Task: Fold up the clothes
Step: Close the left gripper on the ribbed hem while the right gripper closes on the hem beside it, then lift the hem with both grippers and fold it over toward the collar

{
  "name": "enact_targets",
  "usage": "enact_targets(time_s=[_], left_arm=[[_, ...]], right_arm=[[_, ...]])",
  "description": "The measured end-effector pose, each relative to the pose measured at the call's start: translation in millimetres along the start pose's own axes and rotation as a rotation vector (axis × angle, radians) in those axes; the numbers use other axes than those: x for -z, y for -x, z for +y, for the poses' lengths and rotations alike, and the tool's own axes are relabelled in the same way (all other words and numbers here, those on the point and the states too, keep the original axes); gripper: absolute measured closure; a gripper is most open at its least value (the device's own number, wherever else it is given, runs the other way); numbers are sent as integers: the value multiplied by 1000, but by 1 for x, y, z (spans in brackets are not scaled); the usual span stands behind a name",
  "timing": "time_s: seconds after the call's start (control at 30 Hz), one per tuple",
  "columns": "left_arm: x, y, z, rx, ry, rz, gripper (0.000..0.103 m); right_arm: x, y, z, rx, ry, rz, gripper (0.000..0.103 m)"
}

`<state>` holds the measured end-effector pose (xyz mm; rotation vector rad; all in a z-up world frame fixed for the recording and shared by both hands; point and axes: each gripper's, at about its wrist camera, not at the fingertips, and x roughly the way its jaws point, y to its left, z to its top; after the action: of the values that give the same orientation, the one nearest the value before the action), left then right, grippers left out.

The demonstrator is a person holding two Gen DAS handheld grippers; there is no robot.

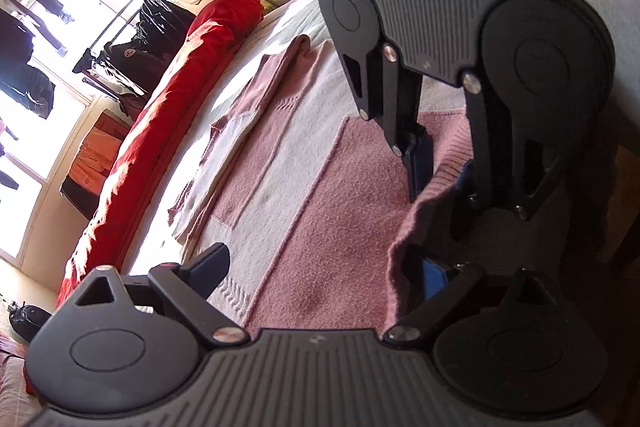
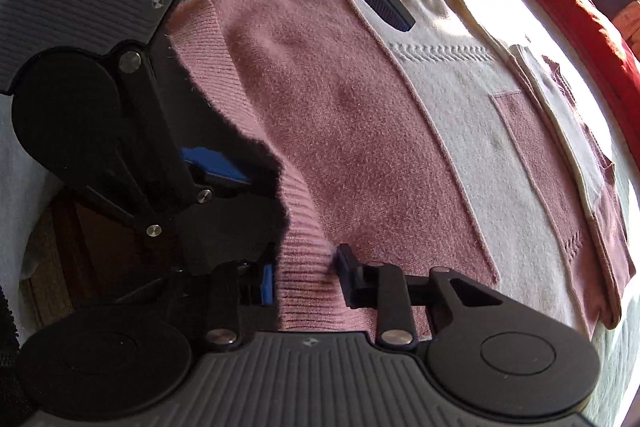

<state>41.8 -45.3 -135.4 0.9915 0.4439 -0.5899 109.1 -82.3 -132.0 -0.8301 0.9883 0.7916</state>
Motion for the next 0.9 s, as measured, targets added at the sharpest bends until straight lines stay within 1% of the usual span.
enact_targets(time_s=[0.03, 0.07, 0.1, 0.13, 0.17, 0.2, 0.23, 0.27, 0.3, 0.37, 0.4, 0.47, 0.53, 0.57, 0.6, 0.67, 0.77, 0.9], left_arm=[[0, 0, 1, 22, 5, 5, 25], [1, 0, 1, 50, 8, 13, 41], [1, 0, 1, 76, 9, 21, 49], [2, -1, -1, 98, 6, 30, 60], [3, -2, -2, 120, 3, 39, 64], [4, -3, -4, 137, -4, 50, 64], [6, -5, -6, 141, -19, 62, 68], [8, -6, -8, 145, -32, 75, 77], [11, -7, -8, 147, -38, 86, 81], [16, -6, -7, 145, -40, 104, 94], [18, -4, -6, 143, -37, 110, 98], [20, 0, 0, 143, -13, 111, 99], [19, 3, 5, 137, -1, 109, 99], [18, 3, 7, 132, 5, 109, 99], [18, 3, 10, 129, 12, 109, 100], [16, 4, 14, 131, 30, 104, 100], [16, 6, 19, 130, 44, 97, 99], [18, 8, 23, 134, 60, 95, 99]], right_arm=[[-1, 0, -1, 9, -7, 0, 87], [-2, 2, -4, 7, -27, -5, 90], [-3, 5, -8, -1, -49, -10, 91], [-3, 8, -12, -7, -68, -15, 91], [-3, 10, -15, -8, -77, -17, 91], [-3, 12, -17, -10, -84, -18, 92], [-4, 14, -18, -9, -84, -17, 92], [-4, 16, -19, -8, -84, -17, 92], [-4, 17, -21, -7, -84, -17, 92], [-5, 21, -22, -3, -82, -17, 92], [-5, 23, -23, 3, -81, -20, 92], [-7, 26, -24, 16, -79, -26, 90], [-10, 25, -21, 42, -57, -24, 81], [-10, 23, -19, 59, -45, -20, 69], [-10, 20, -16, 71, -27, -10, 67], [-10, 13, -9, 98, 8, 13, 66], [0, 0, -5, 193, 69, 69, 66], [15, 2, -19, 257, 30, 83, 66]])
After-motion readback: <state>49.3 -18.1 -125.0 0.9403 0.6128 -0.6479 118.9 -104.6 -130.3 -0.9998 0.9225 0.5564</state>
